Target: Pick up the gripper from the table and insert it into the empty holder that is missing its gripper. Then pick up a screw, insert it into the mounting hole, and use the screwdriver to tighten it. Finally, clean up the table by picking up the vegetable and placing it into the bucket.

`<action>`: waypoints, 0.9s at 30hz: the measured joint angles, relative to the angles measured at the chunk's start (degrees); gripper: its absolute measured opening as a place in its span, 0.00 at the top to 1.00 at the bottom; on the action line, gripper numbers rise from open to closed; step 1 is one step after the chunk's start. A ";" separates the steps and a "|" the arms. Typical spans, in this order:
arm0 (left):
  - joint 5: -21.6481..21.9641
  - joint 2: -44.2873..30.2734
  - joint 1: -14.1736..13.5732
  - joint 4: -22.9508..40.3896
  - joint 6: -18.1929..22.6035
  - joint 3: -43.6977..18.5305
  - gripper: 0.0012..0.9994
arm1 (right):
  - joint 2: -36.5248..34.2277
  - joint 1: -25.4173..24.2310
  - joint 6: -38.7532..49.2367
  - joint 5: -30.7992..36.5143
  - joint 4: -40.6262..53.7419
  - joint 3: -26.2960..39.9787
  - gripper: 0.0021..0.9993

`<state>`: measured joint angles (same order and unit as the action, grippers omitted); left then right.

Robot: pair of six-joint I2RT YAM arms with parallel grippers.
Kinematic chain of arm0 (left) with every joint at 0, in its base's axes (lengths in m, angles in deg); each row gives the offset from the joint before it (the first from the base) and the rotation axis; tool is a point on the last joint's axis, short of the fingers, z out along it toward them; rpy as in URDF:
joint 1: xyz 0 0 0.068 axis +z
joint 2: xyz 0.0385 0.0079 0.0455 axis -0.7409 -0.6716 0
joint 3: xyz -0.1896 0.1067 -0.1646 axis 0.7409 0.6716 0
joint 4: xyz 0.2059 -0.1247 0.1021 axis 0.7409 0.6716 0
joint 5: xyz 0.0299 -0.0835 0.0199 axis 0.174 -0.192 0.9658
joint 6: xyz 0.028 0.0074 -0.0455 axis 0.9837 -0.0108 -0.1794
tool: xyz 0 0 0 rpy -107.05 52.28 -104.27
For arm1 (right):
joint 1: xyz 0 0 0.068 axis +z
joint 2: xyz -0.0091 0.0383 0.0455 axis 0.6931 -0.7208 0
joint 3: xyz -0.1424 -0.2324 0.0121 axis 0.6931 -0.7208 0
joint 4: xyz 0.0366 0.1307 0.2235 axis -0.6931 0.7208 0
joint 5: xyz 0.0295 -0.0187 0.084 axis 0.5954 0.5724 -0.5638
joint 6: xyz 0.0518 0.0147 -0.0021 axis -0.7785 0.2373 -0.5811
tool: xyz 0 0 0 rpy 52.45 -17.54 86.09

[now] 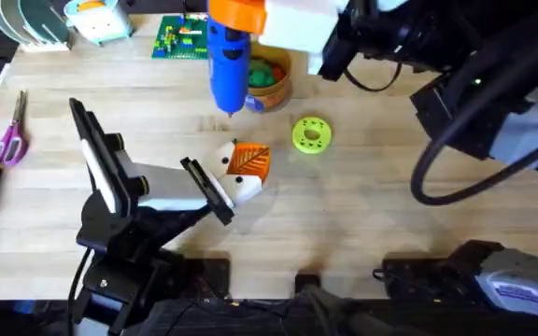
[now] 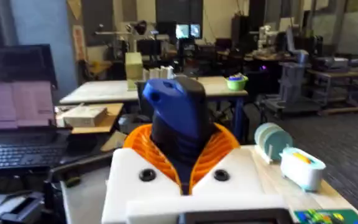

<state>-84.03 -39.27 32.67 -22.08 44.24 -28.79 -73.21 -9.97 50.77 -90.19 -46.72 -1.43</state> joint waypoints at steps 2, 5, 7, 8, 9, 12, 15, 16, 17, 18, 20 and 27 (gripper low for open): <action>-0.01 0.02 0.00 0.00 0.00 0.00 0.98 | 0.00 -2.34 4.86 0.04 5.58 0.03 0.98; -0.01 0.01 0.00 0.00 0.00 0.00 0.98 | -0.04 -7.21 14.45 1.51 16.41 0.37 0.98; -0.02 0.00 0.00 0.00 0.00 0.00 0.98 | -0.27 -10.73 21.82 4.42 24.47 1.29 0.98; -0.02 0.01 0.00 0.01 -0.01 0.00 0.98 | -0.64 -12.69 26.05 6.56 28.23 2.02 0.98; 0.00 0.02 0.00 0.02 0.00 0.00 0.98 | -1.08 -14.41 29.73 8.69 31.00 2.69 0.98; 0.00 0.02 0.00 0.00 0.00 0.00 0.98 | -2.51 -19.45 40.50 15.82 36.83 4.20 0.98; -0.01 0.00 0.00 0.01 0.00 0.00 0.98 | -4.33 -23.77 49.80 23.75 40.17 4.95 0.98; -0.02 0.02 0.00 0.00 0.00 0.00 0.98 | -5.14 -25.08 52.86 26.58 41.28 5.18 0.98; -0.02 0.02 0.00 0.00 0.00 0.00 0.98 | -6.09 -26.24 55.99 29.67 42.31 5.32 0.98; 0.00 0.01 0.00 0.01 -0.02 0.00 0.98 | -6.92 -27.02 58.61 32.36 43.04 5.35 0.98; -0.02 0.00 0.00 0.00 0.00 0.00 0.98 | -9.24 -28.03 63.95 38.72 44.09 5.35 0.98; -0.02 0.01 0.00 0.01 0.00 0.00 0.98 | -18.74 -27.94 76.20 54.35 45.33 5.35 0.98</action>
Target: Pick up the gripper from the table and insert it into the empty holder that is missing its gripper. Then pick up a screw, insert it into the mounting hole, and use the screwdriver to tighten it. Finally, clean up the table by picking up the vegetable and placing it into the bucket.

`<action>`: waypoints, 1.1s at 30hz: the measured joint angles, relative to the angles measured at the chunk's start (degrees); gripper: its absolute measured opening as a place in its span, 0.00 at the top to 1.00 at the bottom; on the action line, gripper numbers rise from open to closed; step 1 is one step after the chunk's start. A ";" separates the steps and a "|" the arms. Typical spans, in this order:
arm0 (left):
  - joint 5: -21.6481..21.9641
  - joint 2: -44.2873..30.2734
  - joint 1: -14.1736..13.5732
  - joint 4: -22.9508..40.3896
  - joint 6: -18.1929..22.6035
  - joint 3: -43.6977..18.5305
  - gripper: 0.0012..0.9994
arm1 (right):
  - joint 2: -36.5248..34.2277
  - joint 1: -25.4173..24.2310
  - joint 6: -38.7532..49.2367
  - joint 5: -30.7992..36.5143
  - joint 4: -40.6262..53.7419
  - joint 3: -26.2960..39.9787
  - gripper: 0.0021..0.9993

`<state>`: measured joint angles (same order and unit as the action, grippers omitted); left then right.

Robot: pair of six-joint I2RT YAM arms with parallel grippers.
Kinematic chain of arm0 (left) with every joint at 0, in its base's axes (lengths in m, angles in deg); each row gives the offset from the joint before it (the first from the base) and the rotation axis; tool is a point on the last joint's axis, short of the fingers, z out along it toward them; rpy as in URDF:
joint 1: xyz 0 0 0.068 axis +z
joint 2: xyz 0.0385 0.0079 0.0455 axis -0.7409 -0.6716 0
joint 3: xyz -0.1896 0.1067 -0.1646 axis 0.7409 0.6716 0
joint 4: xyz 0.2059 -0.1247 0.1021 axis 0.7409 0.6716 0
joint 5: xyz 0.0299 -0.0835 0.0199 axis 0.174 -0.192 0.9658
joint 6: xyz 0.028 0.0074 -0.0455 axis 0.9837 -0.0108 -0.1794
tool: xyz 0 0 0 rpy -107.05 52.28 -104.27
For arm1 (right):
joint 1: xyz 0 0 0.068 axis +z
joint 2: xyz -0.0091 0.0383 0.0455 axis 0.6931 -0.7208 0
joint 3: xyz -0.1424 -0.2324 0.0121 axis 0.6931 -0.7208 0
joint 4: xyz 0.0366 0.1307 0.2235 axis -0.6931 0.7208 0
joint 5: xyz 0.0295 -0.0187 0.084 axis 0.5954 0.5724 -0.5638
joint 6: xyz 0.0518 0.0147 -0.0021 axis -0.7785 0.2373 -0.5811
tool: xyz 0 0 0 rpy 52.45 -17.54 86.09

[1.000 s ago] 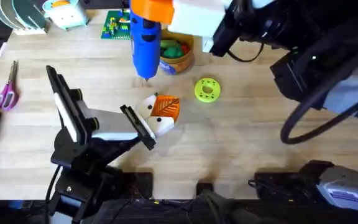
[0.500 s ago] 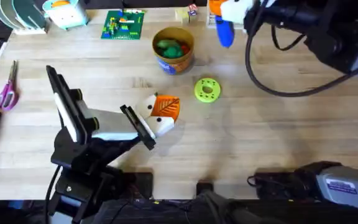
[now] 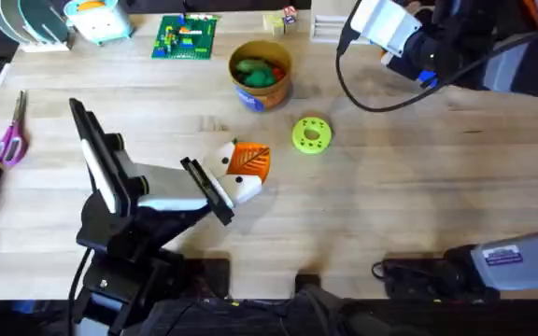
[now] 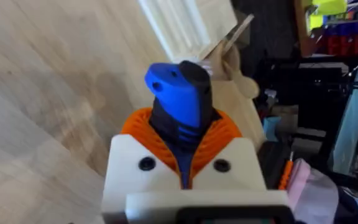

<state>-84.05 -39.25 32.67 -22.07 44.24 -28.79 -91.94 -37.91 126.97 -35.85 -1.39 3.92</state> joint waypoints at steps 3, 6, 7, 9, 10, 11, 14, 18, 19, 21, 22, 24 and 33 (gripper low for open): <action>0.02 -0.02 0.00 -0.01 -0.02 0.00 0.98 | -2.60 0.84 1.64 2.41 2.50 0.00 0.98; 0.00 0.00 0.00 0.00 0.00 0.00 0.98 | -4.31 2.53 2.66 3.51 5.31 0.00 0.98; 0.02 0.00 0.00 0.01 0.00 0.00 0.98 | -4.60 3.12 3.06 3.78 6.19 0.00 0.98; 0.02 0.00 0.00 -0.01 0.00 0.00 0.98 | -4.93 4.33 3.59 4.23 7.96 0.09 0.98; 0.00 -0.02 0.00 -0.01 -0.01 0.00 0.98 | -5.01 4.92 3.69 4.34 8.65 0.10 0.98; 0.01 -0.01 0.00 -0.01 -0.01 0.00 0.98 | -5.04 5.40 3.84 4.46 9.29 0.19 0.98; 0.00 -0.01 0.00 -0.01 0.00 0.00 0.98 | -5.04 6.87 4.07 4.66 11.42 0.36 0.88; 0.00 0.01 0.00 -0.01 0.00 0.00 0.98 | -5.04 8.10 4.44 4.90 12.98 0.52 0.33; 0.00 -0.01 0.00 -0.01 0.00 0.00 0.98 | -5.04 8.26 4.58 5.23 12.81 0.82 0.18; 0.02 0.01 0.00 0.00 0.00 0.00 0.98 | -5.02 8.45 4.83 5.69 12.51 1.70 0.02; 0.02 0.00 0.00 -0.01 0.00 0.00 0.98 | -5.02 8.57 4.81 5.72 12.52 1.79 0.01; 0.02 0.01 0.00 -0.01 -0.02 0.00 0.98 | -5.03 8.97 4.51 5.83 12.78 1.79 0.01; 0.07 0.01 0.00 -0.01 0.19 0.00 0.39 | -4.72 10.42 -12.52 8.32 8.88 1.79 0.01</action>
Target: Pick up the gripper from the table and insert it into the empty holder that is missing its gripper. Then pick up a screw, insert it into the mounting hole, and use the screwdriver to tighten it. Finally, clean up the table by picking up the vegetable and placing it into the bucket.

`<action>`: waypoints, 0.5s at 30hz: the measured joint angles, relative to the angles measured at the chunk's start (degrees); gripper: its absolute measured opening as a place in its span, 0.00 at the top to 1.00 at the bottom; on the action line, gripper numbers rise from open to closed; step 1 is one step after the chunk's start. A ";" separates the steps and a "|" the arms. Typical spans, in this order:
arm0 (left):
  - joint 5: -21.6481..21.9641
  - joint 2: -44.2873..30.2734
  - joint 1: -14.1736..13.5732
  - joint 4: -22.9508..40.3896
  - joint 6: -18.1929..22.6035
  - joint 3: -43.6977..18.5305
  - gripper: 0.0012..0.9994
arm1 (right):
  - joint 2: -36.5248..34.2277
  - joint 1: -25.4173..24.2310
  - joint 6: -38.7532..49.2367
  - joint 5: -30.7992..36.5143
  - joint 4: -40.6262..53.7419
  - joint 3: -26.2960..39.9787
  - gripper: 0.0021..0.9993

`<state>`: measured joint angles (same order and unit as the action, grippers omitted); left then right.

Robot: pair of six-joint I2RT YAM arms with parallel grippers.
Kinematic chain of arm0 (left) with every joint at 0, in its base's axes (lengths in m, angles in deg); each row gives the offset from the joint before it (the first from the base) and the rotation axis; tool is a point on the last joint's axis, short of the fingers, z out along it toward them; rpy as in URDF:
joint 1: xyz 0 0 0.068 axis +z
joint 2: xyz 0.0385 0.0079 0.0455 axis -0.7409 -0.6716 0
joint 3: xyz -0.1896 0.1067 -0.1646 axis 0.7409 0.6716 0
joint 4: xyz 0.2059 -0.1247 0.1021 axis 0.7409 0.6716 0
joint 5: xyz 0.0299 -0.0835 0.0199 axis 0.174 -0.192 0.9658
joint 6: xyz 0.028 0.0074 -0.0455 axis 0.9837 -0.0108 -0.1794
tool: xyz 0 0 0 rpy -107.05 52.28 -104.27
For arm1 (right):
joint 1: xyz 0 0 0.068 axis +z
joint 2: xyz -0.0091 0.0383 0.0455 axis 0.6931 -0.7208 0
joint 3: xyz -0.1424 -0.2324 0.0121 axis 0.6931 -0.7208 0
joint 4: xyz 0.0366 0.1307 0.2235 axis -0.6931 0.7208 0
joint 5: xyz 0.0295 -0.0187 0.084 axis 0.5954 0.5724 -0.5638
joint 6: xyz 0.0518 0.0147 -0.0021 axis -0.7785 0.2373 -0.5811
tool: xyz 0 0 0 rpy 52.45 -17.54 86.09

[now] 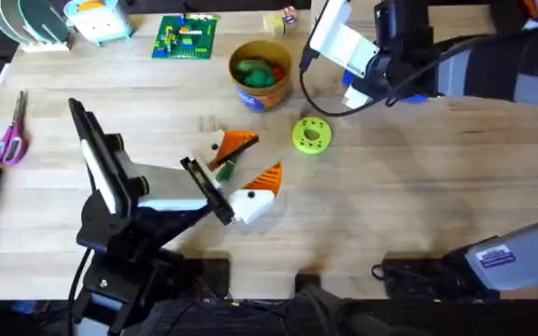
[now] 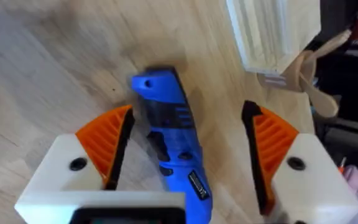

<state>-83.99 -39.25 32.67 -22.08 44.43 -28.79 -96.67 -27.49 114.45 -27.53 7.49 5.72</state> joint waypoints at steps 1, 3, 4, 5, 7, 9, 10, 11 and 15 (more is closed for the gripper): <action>0.00 0.00 0.00 0.00 0.00 0.00 0.23 | 0.35 0.00 -2.42 0.29 0.06 0.00 0.01; 0.00 -0.01 0.00 0.01 -0.05 0.00 0.03 | 1.64 0.00 -7.43 0.64 0.06 0.00 0.01; 0.00 -0.02 0.00 0.00 -0.05 0.00 0.01 | 2.50 -0.02 -9.49 0.77 0.06 0.00 0.01; 0.00 0.00 0.00 0.00 -0.03 0.00 0.01 | 3.52 0.00 -11.65 0.85 0.05 0.00 0.01; 0.00 -0.01 0.00 0.00 -0.03 0.00 0.01 | 5.96 0.00 -15.80 0.87 0.02 0.06 0.01; 0.00 0.00 0.00 -0.03 -0.03 0.00 0.01 | 8.39 0.00 -19.23 0.87 -0.01 0.20 0.01; 0.03 0.00 0.00 -0.12 -0.03 0.00 0.01 | 9.56 0.00 -20.79 0.87 -0.05 0.31 0.01; 0.16 -0.01 0.00 -0.29 -0.03 0.00 0.01 | 10.49 0.00 -21.97 0.87 -0.06 0.37 0.01; 3.46 -0.02 -0.07 3.07 -2.41 -1.52 0.01 | 14.29 0.09 -26.68 0.89 -0.02 0.44 0.01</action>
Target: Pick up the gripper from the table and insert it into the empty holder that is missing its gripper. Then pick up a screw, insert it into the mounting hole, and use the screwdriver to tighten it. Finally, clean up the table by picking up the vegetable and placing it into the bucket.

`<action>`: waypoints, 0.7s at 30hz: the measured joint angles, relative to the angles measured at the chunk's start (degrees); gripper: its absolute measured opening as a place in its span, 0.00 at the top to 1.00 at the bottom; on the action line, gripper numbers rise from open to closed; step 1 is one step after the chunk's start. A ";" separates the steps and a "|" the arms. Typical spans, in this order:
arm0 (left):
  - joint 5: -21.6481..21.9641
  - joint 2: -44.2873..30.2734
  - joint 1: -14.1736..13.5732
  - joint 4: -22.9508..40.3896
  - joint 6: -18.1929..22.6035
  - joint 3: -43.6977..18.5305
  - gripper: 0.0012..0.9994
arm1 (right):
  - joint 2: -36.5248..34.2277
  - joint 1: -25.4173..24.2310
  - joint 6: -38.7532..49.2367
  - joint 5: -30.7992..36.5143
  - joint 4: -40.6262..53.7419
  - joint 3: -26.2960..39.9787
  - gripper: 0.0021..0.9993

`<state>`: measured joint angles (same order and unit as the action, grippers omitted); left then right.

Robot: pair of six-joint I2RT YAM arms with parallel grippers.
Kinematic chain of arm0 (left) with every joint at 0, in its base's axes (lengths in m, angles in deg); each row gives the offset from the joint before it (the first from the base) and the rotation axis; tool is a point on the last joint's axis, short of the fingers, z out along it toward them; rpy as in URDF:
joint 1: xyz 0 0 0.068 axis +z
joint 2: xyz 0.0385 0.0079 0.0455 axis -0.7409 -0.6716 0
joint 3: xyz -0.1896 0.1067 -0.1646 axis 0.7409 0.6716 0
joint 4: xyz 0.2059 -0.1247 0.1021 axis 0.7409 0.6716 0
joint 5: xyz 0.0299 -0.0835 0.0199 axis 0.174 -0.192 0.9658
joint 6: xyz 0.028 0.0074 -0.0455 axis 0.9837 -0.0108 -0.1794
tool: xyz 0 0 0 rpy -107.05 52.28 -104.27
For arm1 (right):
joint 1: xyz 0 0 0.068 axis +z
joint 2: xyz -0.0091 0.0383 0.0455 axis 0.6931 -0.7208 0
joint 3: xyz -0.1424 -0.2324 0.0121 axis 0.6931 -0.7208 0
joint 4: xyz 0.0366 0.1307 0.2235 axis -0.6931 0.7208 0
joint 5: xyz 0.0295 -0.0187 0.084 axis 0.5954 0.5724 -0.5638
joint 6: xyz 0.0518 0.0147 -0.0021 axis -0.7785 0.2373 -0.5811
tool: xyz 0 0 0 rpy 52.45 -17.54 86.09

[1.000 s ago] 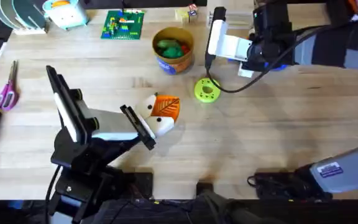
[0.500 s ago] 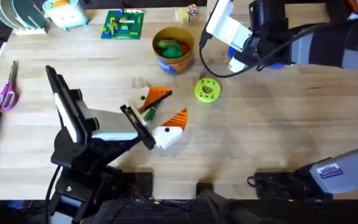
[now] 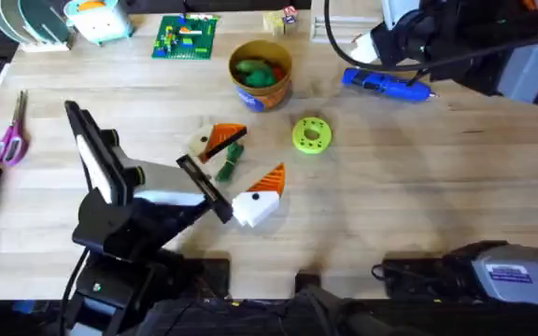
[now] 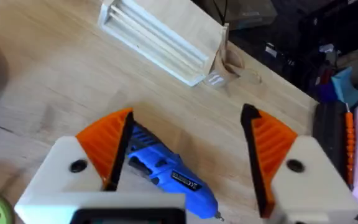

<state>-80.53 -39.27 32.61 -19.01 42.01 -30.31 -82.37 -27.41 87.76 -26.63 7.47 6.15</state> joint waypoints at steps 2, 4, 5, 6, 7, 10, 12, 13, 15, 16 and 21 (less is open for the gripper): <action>3.38 0.00 0.00 6.69 -2.47 -3.32 0.01 | 0.33 0.30 -0.67 0.04 -0.03 0.00 0.01; 7.46 -0.05 0.00 14.12 -4.15 -8.12 0.01 | 0.40 0.92 -1.08 0.10 0.03 0.00 0.01; 9.30 -0.14 0.00 16.80 -4.49 -10.38 0.01 | 0.40 1.32 -1.21 0.11 0.05 0.00 0.01; 11.57 -0.53 0.00 20.42 -4.88 -13.40 0.01 | 0.38 1.62 -1.25 0.13 0.06 0.00 0.01; 13.48 -1.26 0.00 23.02 -5.05 -16.10 0.01 | 0.39 1.96 -1.34 0.13 0.02 0.00 0.01; 18.77 -5.45 0.00 29.63 -4.59 -24.08 0.01 | 0.40 2.63 -1.40 0.13 0.06 0.00 0.01; 21.19 -9.17 0.00 32.39 -3.56 -27.84 0.01 | 0.38 2.64 -1.40 0.13 0.04 0.00 0.01; 22.08 -11.20 0.00 33.47 -3.07 -29.34 0.01 | 0.38 2.64 -1.40 0.13 0.04 0.00 0.01; 23.78 -16.41 0.00 35.84 -2.14 -32.50 0.01 | 0.38 2.62 -1.42 0.15 0.06 0.00 0.01; 24.30 -18.87 0.00 36.94 -1.86 -33.74 0.01 | 0.38 2.62 -1.42 0.15 0.11 0.00 0.01; 25.87 -31.88 0.00 38.69 -0.92 -37.49 0.01 | 0.38 2.62 -1.42 0.15 1.01 0.00 0.01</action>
<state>-54.66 -71.15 32.61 19.68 41.09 -67.80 -81.99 -24.78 86.34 -26.48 8.48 6.15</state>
